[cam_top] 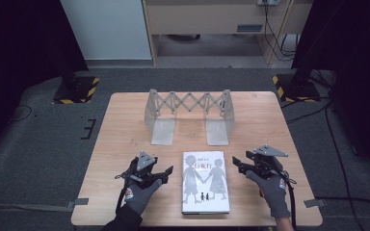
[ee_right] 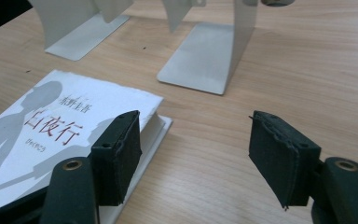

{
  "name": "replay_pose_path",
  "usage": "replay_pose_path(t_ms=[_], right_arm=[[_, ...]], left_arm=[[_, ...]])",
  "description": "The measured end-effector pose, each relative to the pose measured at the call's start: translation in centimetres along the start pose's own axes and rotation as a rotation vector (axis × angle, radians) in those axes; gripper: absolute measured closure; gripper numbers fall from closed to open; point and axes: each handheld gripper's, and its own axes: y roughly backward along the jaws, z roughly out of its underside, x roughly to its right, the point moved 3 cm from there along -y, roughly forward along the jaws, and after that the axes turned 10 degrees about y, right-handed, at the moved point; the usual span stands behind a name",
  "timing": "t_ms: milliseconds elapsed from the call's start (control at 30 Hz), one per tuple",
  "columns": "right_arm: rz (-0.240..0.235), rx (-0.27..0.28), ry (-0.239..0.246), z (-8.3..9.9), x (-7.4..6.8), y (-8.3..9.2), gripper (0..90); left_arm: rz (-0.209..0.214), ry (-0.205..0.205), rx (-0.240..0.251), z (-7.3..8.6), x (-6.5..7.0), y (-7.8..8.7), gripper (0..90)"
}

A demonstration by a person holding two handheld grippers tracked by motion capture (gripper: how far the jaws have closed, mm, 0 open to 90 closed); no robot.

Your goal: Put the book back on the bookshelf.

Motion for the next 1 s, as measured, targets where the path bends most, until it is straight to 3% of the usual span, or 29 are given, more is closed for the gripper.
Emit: replay_pose_path(t_ms=[567, 833, 1000], right_arm=[[-0.095, -0.026, 0.026, 0.9, -3.1, -1.4, 35.3], [-0.136, -0.045, 0.029, 1.3, -4.2, -2.3, 36.9], [-0.178, -0.036, -0.006, 1.5, -4.8, -2.8, 37.1]], left_arm=[[0.065, -0.041, -0.058, 0.6, 3.2, -2.1, 30.1], [0.072, -0.076, -0.075, 1.5, 3.8, -2.9, 29.2], [0.059, -0.097, -0.065, 1.7, 3.9, -2.9, 26.0]])
